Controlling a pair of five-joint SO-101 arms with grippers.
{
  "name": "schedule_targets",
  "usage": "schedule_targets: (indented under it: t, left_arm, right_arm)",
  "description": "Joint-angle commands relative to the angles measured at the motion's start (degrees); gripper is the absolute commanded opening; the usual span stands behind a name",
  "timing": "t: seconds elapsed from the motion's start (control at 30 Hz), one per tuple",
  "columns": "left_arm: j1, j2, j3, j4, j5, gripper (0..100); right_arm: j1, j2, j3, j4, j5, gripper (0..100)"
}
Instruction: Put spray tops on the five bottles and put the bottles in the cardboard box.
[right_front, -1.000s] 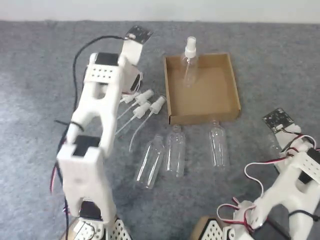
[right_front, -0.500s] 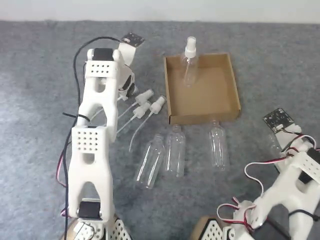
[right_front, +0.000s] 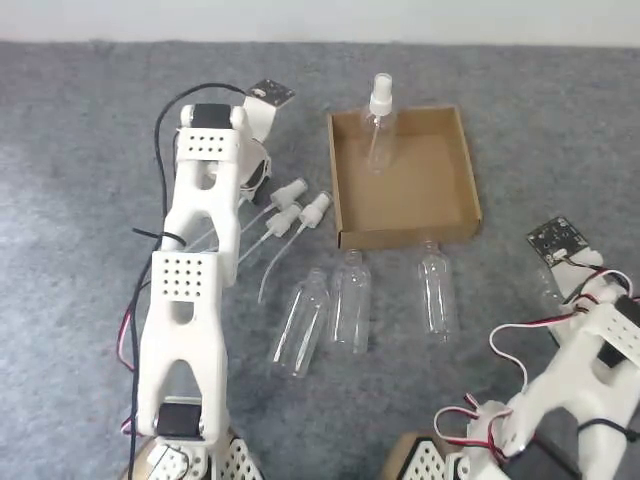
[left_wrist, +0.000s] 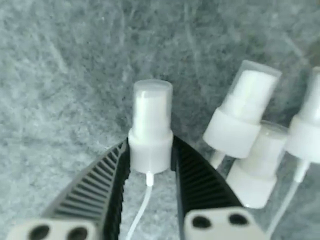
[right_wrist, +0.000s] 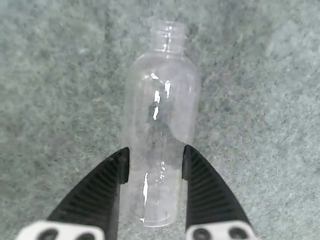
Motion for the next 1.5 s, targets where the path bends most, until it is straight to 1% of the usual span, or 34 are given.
schedule_targets:
  t: [0.0, 0.1, 0.2, 0.3, 0.4, 0.5, 0.6, 0.7, 0.77, 0.83, 0.97, 1.17, 1.27, 1.47]
  left_arm:
    - [-1.0, -2.7, -2.1, 2.5, 6.2, 1]
    - [-3.1, -6.9, 0.7, 2.5, 8.9, 1]
    - [-4.5, -15.1, 9.2, 2.5, 9.1, 1]
    - [-4.7, -27.5, 23.5, 2.5, 8.8, 1]
    - [-4.3, -42.6, 39.9, 2.4, 8.3, 1]
    - [-4.1, -57.1, 56.6, 1.1, 3.1, 1]
    - [-5.2, -70.7, 74.2, -6.2, -0.6, 1]
    - [-6.2, -81.1, 91.6, -17.2, -1.4, 1]
    - [-6.1, -84.9, 100.9, -23.5, -1.4, 1]
    - [-6.1, -85.7, 107.1, -27.7, -1.4, 2]
    - [-6.4, -83.4, 112.0, -32.3, -3.0, 7]
    - [-6.1, -78.1, 111.0, -32.8, -3.6, 7]
    - [-6.2, -77.7, 109.5, -32.4, -3.4, 8]
    - [-6.1, -78.0, 108.7, -31.4, -3.6, 21]
  right_arm:
    - [1.5, 0.9, 4.7, 2.8, 0.8, 1.0]
    - [1.5, 1.3, 4.7, 2.8, 0.8, 1.0]
    - [1.5, 1.3, 4.8, 2.8, 0.8, 1.0]
    - [1.5, 0.7, 6.2, 2.7, 0.8, 1.0]
    - [1.4, 0.7, 7.0, 2.3, 0.8, 1.0]
    - [1.5, 0.7, 7.2, 2.3, 0.8, 1.0]
    - [1.5, 0.7, 7.2, 2.4, 0.8, 1.0]
    - [1.5, 0.7, 7.2, 2.8, 0.8, 1.0]
    - [1.5, 0.7, 7.2, 2.8, 0.7, 1.0]
    - [1.5, 0.7, 7.2, 2.8, 0.6, 1.0]
    - [2.5, 0.7, 7.3, 2.8, 0.7, 1.1]
    - [2.8, 0.7, 7.3, 2.7, 0.8, 1.1]
    - [2.4, 0.9, 7.3, 2.6, 0.7, 1.1]
    - [2.7, 1.0, 7.3, 2.6, 0.7, 1.1]
